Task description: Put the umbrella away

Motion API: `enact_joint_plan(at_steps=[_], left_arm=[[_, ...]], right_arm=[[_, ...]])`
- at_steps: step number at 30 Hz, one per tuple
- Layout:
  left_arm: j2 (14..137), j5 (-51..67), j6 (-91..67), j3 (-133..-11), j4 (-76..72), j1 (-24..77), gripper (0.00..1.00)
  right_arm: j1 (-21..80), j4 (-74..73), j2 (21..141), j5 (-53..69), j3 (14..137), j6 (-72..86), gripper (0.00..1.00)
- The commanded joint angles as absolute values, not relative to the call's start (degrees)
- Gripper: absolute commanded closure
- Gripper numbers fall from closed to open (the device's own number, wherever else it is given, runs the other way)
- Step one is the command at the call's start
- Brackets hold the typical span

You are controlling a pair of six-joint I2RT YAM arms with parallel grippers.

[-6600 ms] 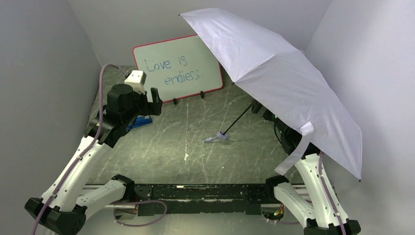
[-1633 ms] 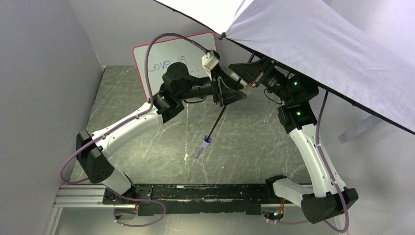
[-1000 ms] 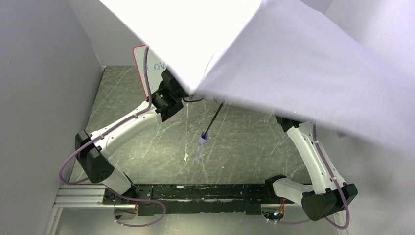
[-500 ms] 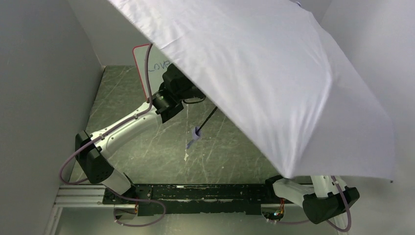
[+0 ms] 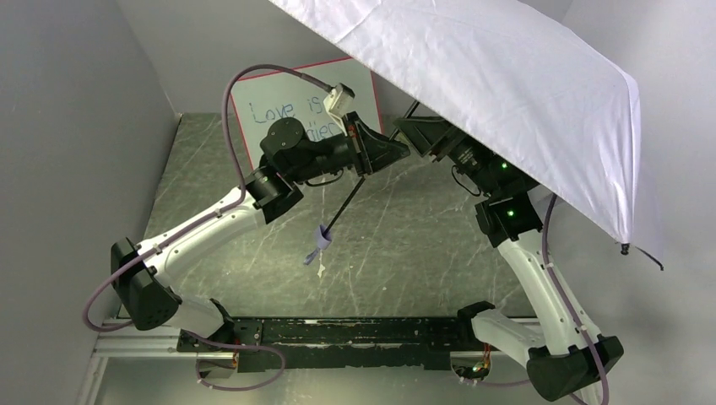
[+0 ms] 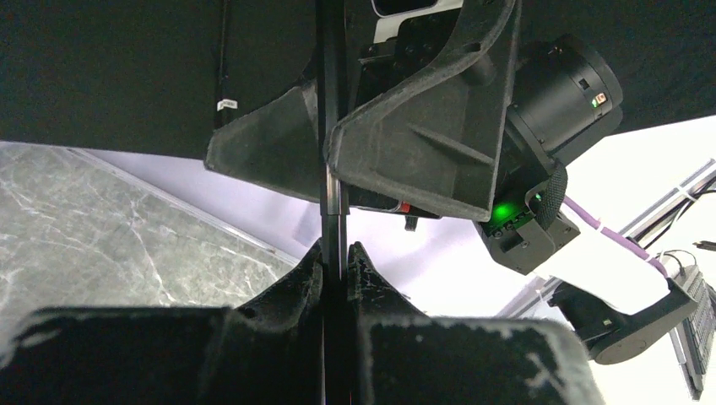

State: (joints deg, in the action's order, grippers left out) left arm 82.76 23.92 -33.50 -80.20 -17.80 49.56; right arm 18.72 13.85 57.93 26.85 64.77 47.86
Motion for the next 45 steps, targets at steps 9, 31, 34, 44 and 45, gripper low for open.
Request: enact_joint_plan(at_steps=[9,31,34,44,45], left_arm=[[77.3,20.9,-34.6,-78.3,-27.9,49.5,0.95],[73.7,20.1,-35.5,-74.9,-28.2,49.6,0.95],[73.6,20.6,-36.0,-74.6,-28.7,49.6,0.95],[73.7,21.4,-36.6,-74.5,-29.0,49.6,0.95],[73.7,21.6,-36.7,-74.5,-29.2,49.5,0.95]], right_arm=[[18.7,24.9,51.4,16.2,56.8,52.4,0.42],[18.7,69.8,63.5,15.4,49.9,66.0,0.36],[18.7,71.4,65.0,14.8,51.7,66.2,0.35],[18.6,77.9,69.9,10.5,56.1,69.9,0.20],[18.7,78.5,70.4,9.6,56.5,70.1,0.20]])
